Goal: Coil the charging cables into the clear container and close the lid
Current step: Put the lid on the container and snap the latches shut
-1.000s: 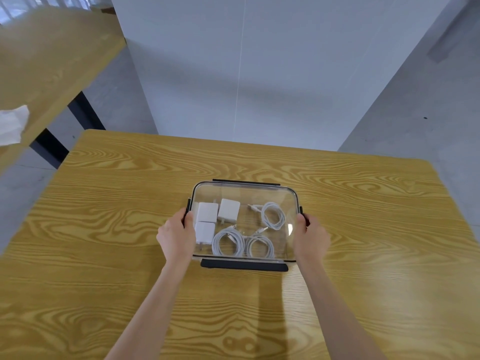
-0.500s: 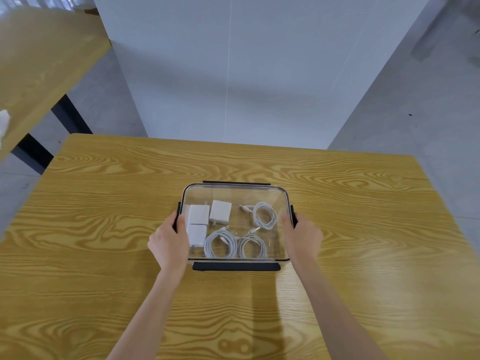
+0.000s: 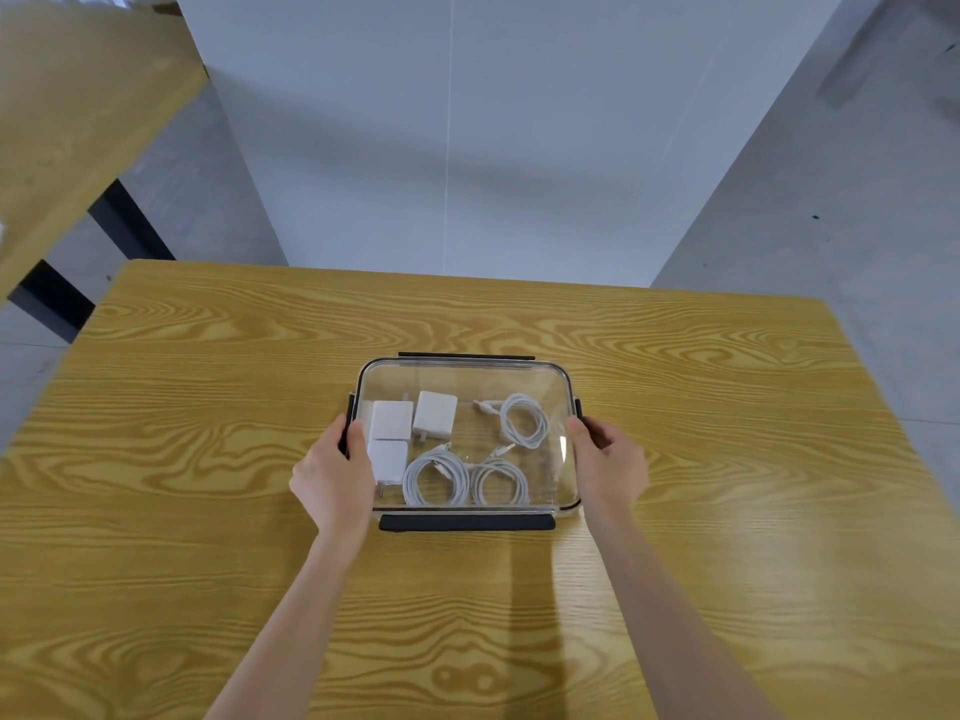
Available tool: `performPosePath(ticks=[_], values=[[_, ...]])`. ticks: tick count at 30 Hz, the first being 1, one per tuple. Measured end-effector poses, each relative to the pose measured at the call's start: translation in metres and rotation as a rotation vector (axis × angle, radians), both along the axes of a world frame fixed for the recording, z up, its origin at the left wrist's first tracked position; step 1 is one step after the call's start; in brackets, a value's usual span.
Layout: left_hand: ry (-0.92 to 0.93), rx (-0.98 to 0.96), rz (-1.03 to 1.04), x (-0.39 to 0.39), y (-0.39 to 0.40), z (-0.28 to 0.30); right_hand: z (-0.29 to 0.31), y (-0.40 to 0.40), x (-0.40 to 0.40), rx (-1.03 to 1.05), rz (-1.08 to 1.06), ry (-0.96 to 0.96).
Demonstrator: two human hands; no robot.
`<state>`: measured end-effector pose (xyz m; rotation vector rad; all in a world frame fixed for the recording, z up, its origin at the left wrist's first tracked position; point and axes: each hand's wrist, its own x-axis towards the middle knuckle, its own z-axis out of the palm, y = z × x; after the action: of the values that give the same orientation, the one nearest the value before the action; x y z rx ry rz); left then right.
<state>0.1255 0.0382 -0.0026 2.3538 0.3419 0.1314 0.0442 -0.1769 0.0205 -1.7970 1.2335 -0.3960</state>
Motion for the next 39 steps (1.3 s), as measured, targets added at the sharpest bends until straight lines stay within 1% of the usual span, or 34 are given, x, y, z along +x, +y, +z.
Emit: performPosePath(ticks=[4, 6, 7, 11, 14, 16, 22, 25, 27, 30, 32, 35, 39], values=[[0.000, -0.071, -0.034, -0.001, 0.004, 0.008, 0.002, -0.008, -0.001, 0.089, 0.064, -0.004], [0.032, -0.140, -0.076, 0.000, 0.005, 0.013, 0.007, -0.012, 0.001, 0.106, 0.124, 0.012], [0.058, -0.144, -0.111, 0.000, 0.007, 0.015, 0.010, -0.013, 0.003, 0.108, 0.150, 0.021], [0.157, 0.005, -0.340, -0.009, 0.011, 0.022, 0.015, -0.016, 0.009, 0.142, 0.205, 0.080], [0.120, 0.166, -0.549, -0.021, 0.007, 0.026, 0.012, -0.019, 0.011, 0.179, 0.195, 0.092], [0.111, 0.247, -0.621, -0.026, 0.003, 0.024, 0.011, -0.020, 0.009, 0.214, 0.166, 0.056], [0.187, 0.278, -0.643, -0.028, -0.001, 0.020, 0.017, -0.025, 0.007, 0.247, 0.118, -0.016], [0.189, 0.197, -0.586, -0.020, -0.004, 0.026, 0.018, -0.027, 0.008, 0.256, 0.135, -0.020], [0.165, 0.189, -0.585, -0.005, -0.011, 0.033, 0.016, -0.028, 0.009, 0.243, 0.143, -0.020], [0.112, 0.244, -0.656, 0.032, -0.032, 0.047, 0.017, -0.025, 0.008, 0.232, 0.141, -0.053], [0.111, 0.268, -0.728, 0.059, -0.048, 0.055, 0.018, -0.023, 0.007, 0.225, 0.141, -0.093], [0.160, 0.259, -0.853, 0.085, -0.068, 0.065, 0.023, -0.020, 0.004, 0.271, 0.133, -0.197], [0.251, 0.194, -0.959, 0.090, -0.088, 0.072, 0.031, -0.020, 0.004, 0.317, 0.112, -0.284]])
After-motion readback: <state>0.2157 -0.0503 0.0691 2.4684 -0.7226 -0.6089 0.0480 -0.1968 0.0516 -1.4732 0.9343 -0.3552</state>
